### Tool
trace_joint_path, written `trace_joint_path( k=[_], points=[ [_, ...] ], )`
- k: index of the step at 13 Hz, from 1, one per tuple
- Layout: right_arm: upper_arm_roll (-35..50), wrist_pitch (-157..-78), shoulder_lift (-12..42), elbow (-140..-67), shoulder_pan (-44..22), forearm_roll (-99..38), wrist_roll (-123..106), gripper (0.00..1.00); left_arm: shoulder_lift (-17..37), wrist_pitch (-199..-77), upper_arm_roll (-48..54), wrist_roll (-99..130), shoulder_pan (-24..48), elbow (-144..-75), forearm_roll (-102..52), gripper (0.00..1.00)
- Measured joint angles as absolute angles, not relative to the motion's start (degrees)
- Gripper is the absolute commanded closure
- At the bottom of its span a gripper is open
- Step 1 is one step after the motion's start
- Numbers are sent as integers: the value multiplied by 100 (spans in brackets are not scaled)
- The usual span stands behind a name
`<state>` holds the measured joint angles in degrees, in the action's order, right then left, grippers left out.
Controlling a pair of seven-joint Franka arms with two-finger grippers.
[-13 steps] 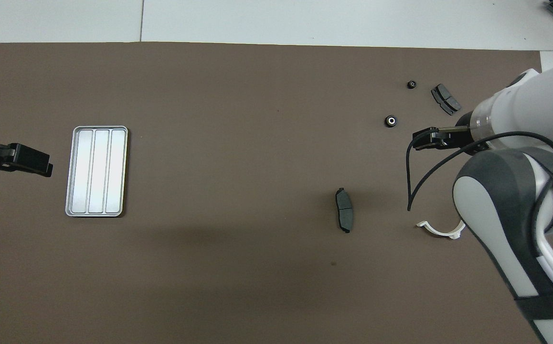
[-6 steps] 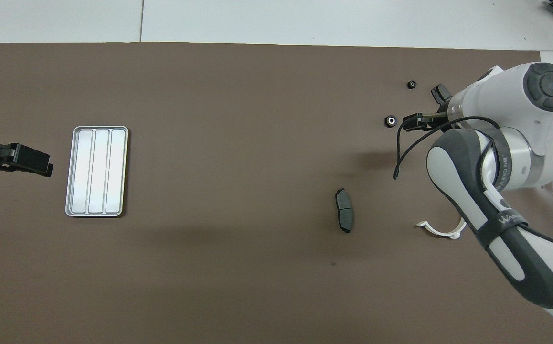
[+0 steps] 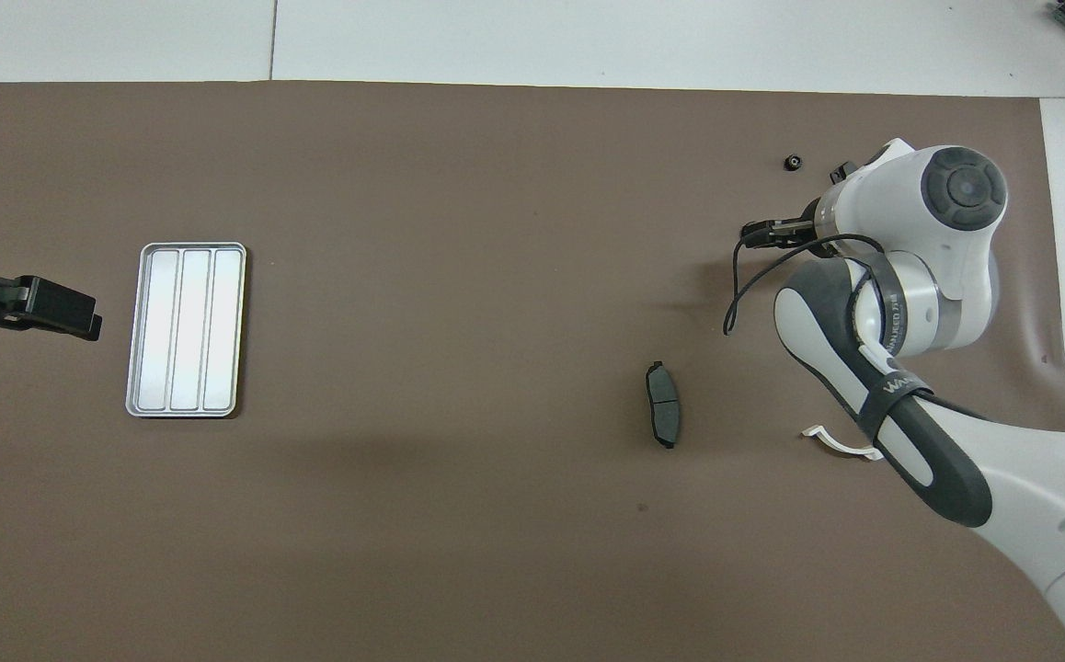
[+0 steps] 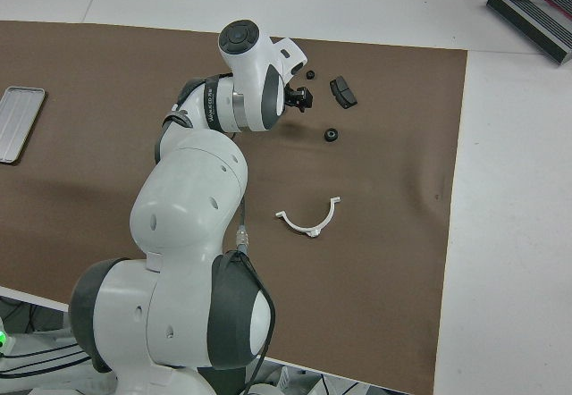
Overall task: Pick bearing gear from pile to tray
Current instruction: 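Close the right gripper on the black ring and lift it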
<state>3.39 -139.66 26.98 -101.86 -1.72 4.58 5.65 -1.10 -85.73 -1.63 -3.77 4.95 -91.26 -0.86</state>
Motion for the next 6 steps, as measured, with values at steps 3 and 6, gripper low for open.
trace_joint_path(
  k=[3, 6],
  points=[
    [339, -14279, 3059, -9965, -190, 600, 565, 0, -110, -8573, -163, -378, 495, -9126, -86, 0],
    [348, -14289, 3169, -9891, -248, 603, 589, 16, -110, -8573, -163, -378, 495, -9126, -86, 0]
  ],
)
